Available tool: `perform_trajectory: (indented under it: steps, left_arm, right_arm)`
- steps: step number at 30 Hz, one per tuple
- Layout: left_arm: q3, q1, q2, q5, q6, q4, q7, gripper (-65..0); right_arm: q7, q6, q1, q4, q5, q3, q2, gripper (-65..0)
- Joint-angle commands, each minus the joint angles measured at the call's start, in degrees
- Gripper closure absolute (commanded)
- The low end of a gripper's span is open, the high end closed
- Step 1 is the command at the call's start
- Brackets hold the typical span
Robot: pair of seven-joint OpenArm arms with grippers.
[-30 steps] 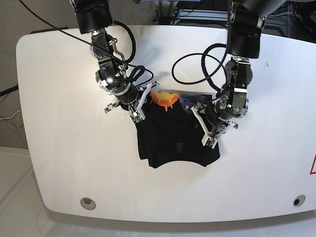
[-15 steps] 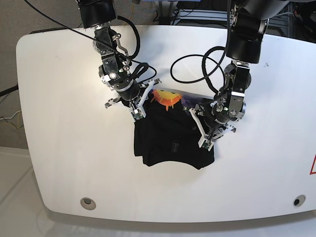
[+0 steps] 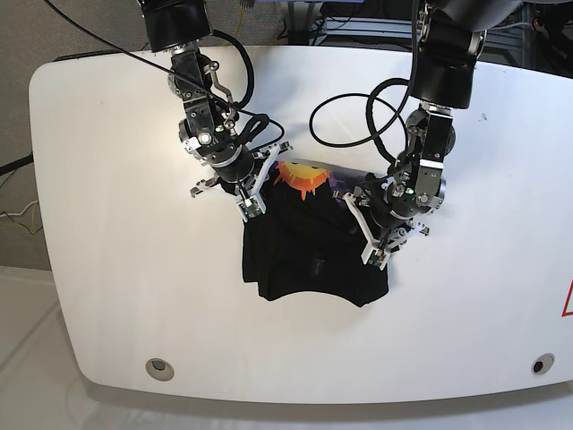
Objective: Fold the T-shirt properly
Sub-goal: 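Drag the held bundle with both grippers and smooth it flat, then open both grippers and lift them off the folded shirt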
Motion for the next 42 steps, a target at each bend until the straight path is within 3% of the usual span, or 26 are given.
perform_trajectory:
  steps: [1,12,22,29,36,42]
  left_arm:
    - [-0.26,0.89,-1.29,3.48,1.27,2.42,6.31,-25.2]
    - [-4.48,2.03,-2.17,3.48,1.27,19.30,10.79,-25.2]
    - [-9.84,6.69,-2.34,3.57,1.27,35.13,10.88,-25.2]
    - [-13.45,11.00,-2.61,3.48,1.27,39.35,11.32,-25.2]
    - [-14.68,17.94,-5.60,3.39,1.27,40.23,11.58,-25.2]
    - [-21.27,24.80,-5.77,3.39,1.00,40.49,11.23,-25.2]
  right_arm:
    - [-2.85,-0.11,-0.28,3.35,-1.17,0.18,0.39,-3.1]
    - [-6.89,-0.11,0.42,12.41,-1.26,0.62,0.65,-3.3]
    - [-12.52,0.51,0.42,20.23,-0.91,8.09,0.65,-3.3]
    - [-16.21,0.51,-0.90,24.89,-0.82,10.91,2.58,-3.3]
    - [-17.79,0.60,-4.59,26.30,-0.82,15.13,3.64,-3.3]
    - [-17.79,4.64,-8.90,26.48,-1.17,21.72,3.64,-3.1]
